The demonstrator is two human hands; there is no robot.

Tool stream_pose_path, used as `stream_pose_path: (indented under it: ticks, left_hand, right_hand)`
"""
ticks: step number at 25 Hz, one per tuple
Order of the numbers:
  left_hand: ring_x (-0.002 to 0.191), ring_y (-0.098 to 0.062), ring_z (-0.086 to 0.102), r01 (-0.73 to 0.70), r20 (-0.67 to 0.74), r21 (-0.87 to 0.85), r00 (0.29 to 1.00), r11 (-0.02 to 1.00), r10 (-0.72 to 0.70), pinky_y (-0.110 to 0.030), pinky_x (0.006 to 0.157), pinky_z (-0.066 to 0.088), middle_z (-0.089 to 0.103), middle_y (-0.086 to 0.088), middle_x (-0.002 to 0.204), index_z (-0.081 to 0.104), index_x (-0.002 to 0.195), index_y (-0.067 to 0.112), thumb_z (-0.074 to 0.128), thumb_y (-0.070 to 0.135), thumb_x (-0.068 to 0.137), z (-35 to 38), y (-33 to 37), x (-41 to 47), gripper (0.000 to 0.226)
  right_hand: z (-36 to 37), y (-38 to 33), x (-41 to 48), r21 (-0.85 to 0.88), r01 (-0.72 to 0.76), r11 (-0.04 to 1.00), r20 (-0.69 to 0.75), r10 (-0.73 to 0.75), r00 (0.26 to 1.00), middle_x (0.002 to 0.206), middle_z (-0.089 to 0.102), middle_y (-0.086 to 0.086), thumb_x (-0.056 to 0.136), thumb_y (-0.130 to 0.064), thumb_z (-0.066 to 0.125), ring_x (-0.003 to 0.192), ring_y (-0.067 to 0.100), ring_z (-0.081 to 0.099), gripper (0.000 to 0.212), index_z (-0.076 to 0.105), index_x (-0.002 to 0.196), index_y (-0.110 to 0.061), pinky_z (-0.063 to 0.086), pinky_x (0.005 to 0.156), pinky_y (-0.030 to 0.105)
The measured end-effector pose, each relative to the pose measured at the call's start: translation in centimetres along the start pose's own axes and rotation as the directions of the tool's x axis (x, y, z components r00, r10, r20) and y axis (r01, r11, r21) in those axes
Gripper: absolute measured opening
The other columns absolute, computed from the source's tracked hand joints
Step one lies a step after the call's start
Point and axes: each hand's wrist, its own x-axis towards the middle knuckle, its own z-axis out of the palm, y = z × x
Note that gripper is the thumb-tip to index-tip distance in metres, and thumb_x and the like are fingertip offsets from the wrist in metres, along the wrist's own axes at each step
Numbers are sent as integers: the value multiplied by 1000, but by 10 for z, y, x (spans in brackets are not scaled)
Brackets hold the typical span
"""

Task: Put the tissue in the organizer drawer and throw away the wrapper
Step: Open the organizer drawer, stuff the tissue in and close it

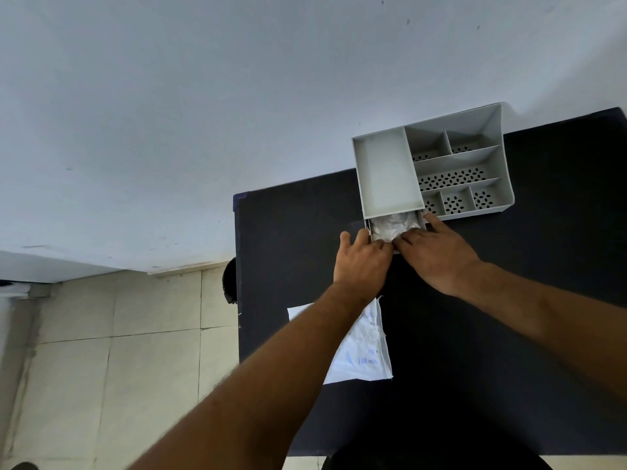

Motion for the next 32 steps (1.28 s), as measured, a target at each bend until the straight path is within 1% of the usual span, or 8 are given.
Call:
stream_pose_path:
  ticks: [4,8,12,17,21,25,29,32]
  left_hand:
    - [118,-26,49,59,100,9,993,998,-59,-50,102,33,72,-1,109,67,112,19,50,22,97,-9,6,8,23]
    - [126,-31,48,6,-18,80,1000,997,-4,-55,98,37,68,-6,118,70,107,16,56,25,94,-1,5,-3,22]
    - [138,-36,38,2,-57,83,998,997,3,-59,95,38,53,-14,141,73,100,14,66,27,88,-1,-1,-7,19]
    - [152,-41,12,34,-10,54,999,998,-33,-64,103,32,27,-14,163,68,113,17,63,30,93,-1,0,-3,25]
    - [142,-38,30,77,-5,85,997,993,-77,-61,99,35,43,-15,149,70,110,16,64,29,91,-4,-1,-2,24]
    - [122,-31,46,90,-22,122,996,989,-87,-55,94,39,56,-10,125,73,99,15,63,27,89,-6,-3,3,18]
    - [126,-31,43,69,20,96,997,993,-72,-57,100,36,52,-11,130,71,109,14,55,26,96,-8,2,10,24]
    - [119,-31,48,37,-48,77,998,996,-33,-56,97,41,56,-10,124,71,109,17,63,27,91,-11,-1,10,22]
  right_hand:
    - [-2,0,-1,38,-24,999,-45,26,999,139,59,0,97,-20,43,133,15,52,42,52,137,-21,7,125,45]
    - [5,2,-5,8,-14,1000,-33,15,999,124,67,2,96,-16,43,124,17,57,37,56,130,-18,11,124,43]
    - [1,1,-2,-44,10,999,10,-9,1000,124,67,4,98,-17,41,125,20,57,37,52,133,-15,12,124,44]
    - [-5,2,-4,-18,6,1000,-17,-6,1000,134,62,5,98,-17,44,131,19,53,41,49,139,-16,10,124,45]
    - [-1,1,-9,60,-29,998,-143,37,989,134,61,8,96,-13,50,132,24,50,39,57,134,-14,5,123,41]
    - [-7,0,-5,16,-44,999,-36,44,998,122,66,7,99,-16,41,124,25,55,42,49,140,-11,3,124,46]
    - [-10,-1,3,-12,-3,1000,0,3,1000,118,69,8,99,-17,42,121,27,60,43,44,142,-12,8,124,50]
    - [-7,6,5,40,19,999,-16,-18,1000,122,68,6,99,-17,43,121,25,60,43,44,142,-16,10,124,48]
